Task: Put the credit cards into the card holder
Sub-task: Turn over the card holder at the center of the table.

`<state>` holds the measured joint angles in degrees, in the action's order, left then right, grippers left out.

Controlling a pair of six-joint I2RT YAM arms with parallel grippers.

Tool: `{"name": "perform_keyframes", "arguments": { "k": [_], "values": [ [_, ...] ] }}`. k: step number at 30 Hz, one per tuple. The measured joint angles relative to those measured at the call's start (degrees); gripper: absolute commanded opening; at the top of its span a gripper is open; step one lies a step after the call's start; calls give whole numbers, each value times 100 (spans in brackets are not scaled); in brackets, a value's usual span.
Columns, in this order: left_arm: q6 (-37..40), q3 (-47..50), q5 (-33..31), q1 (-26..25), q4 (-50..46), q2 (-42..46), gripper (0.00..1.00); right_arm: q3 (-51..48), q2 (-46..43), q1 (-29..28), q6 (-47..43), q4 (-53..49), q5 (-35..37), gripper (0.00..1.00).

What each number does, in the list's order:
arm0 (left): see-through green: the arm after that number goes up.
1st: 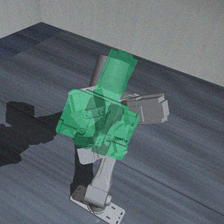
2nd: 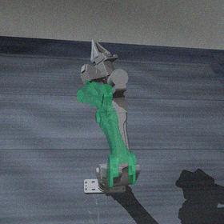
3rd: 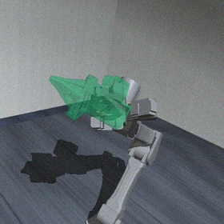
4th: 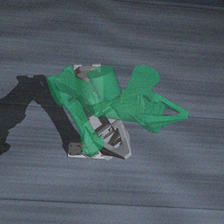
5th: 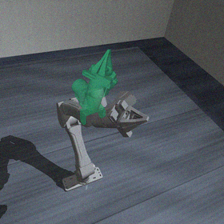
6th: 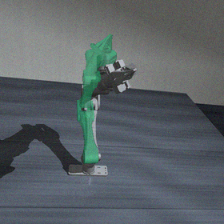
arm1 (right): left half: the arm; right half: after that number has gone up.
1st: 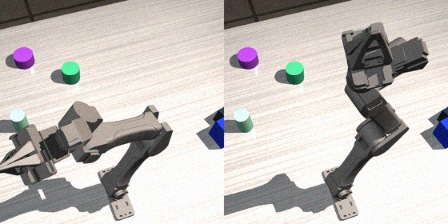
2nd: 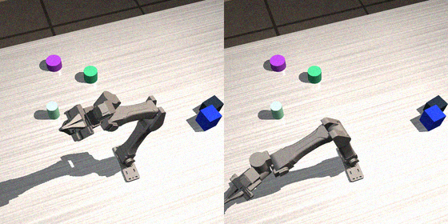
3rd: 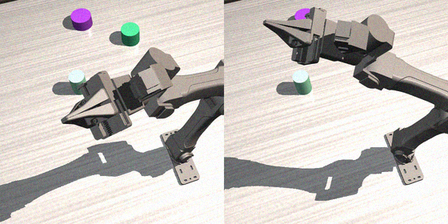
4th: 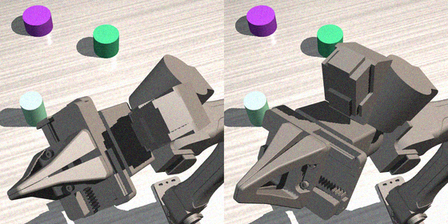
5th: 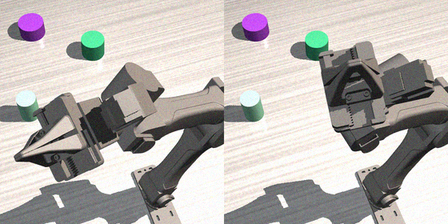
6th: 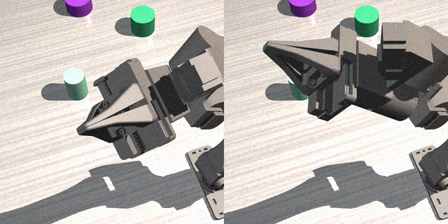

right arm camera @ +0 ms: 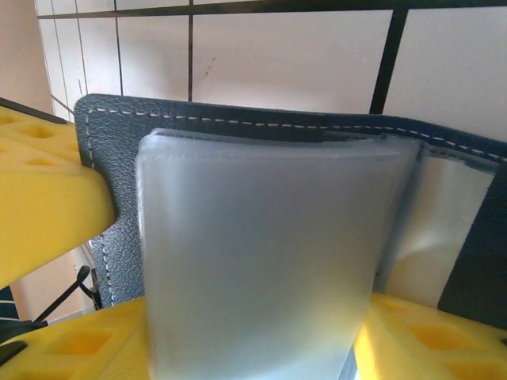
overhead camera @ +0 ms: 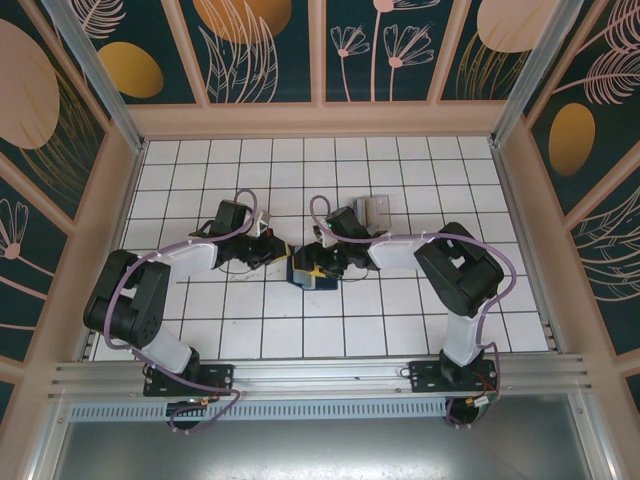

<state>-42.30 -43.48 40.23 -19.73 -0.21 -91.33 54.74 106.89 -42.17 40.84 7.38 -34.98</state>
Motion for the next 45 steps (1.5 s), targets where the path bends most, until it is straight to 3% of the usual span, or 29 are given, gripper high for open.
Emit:
{"name": "perform_keyframes", "arguments": {
  "k": [11, 23, 27, 32, 35, 41, 45],
  "values": [
    [24, 11, -28, 0, 2, -96, 0, -162, -85, 81, -2, 33, 61, 57],
    [240, 107, -229, 11, 11, -330, 0, -741, -267, 262, 42, 883, -203, 57],
    [271, 179, -286, 11, 92, -398, 0, -800, -278, 278, -9, 979, -243, 46],
    [284, 225, -286, 11, 133, -461, 0, -833, -275, 289, 0, 977, -254, 43],
    [286, 225, -282, 11, 157, -461, 11, -833, -275, 289, -2, 966, -256, 43],
    [251, 304, -79, -7, 409, -428, 55, -833, -271, 289, -42, 968, -258, 41],
    [175, 409, 142, -11, 610, -352, 61, -863, -210, 286, -2, 1128, -267, 40]
  ]
}}
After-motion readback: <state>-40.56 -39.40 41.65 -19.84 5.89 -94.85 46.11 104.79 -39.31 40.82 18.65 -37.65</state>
